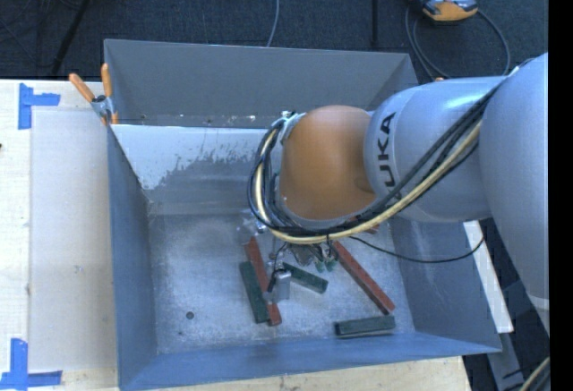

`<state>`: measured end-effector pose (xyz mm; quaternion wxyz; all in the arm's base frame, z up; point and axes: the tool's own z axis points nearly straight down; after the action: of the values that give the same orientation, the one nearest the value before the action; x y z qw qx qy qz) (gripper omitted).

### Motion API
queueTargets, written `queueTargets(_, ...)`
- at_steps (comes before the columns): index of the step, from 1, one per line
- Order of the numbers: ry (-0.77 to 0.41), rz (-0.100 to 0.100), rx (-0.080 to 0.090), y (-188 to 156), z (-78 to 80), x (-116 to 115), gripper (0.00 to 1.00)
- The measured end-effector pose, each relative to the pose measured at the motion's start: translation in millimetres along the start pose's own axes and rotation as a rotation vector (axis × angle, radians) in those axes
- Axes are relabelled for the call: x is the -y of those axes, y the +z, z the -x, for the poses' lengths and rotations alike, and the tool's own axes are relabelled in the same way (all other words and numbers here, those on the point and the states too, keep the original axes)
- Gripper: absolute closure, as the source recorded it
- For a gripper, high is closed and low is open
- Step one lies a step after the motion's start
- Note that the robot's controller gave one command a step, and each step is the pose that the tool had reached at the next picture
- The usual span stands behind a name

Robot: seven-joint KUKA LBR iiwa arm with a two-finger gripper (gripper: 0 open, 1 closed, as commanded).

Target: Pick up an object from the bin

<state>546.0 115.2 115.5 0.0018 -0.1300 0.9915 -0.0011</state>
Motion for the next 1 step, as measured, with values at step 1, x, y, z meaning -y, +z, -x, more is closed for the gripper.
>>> queueTargets(1, 0.036, 0.004, -0.006, 35.3, -18.3, 14.6, 0.0)
